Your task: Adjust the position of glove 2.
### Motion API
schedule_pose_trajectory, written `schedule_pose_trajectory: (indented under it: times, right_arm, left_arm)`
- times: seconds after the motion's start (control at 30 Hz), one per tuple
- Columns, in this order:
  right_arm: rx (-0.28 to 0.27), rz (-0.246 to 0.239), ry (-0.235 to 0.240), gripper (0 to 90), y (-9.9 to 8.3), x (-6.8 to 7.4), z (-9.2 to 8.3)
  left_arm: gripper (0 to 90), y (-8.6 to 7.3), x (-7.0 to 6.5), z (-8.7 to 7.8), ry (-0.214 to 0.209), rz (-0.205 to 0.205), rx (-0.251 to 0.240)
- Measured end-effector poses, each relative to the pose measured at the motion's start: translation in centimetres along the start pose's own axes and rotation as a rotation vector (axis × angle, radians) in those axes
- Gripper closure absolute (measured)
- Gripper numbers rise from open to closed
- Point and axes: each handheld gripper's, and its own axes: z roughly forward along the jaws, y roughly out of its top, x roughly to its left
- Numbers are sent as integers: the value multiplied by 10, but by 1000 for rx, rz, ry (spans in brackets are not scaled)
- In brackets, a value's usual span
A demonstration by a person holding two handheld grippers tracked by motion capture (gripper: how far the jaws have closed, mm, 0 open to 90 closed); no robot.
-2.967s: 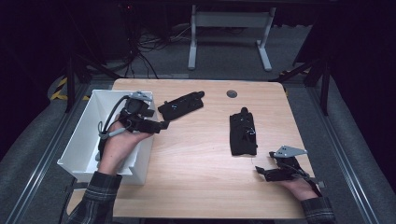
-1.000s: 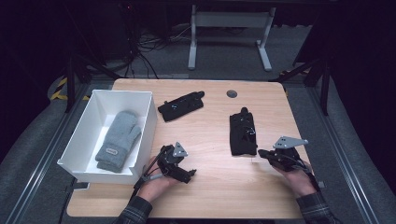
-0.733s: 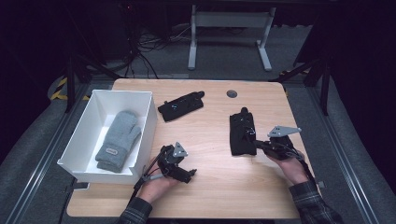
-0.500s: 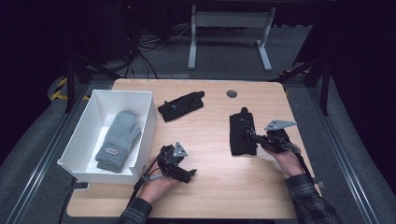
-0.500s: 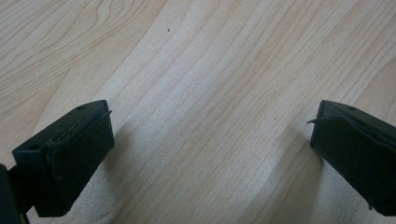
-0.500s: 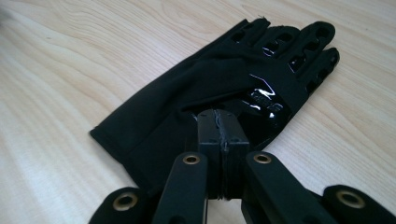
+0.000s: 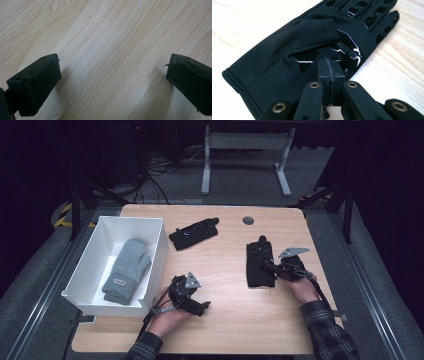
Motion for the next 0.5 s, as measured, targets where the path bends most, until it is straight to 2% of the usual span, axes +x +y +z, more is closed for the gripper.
schedule_pose_trajectory:
  times: [0.5]
  right_arm:
    - [25,-38,51,900,-16,20,-18]
  left_arm:
    - [1,0,0,0,2,1,0]
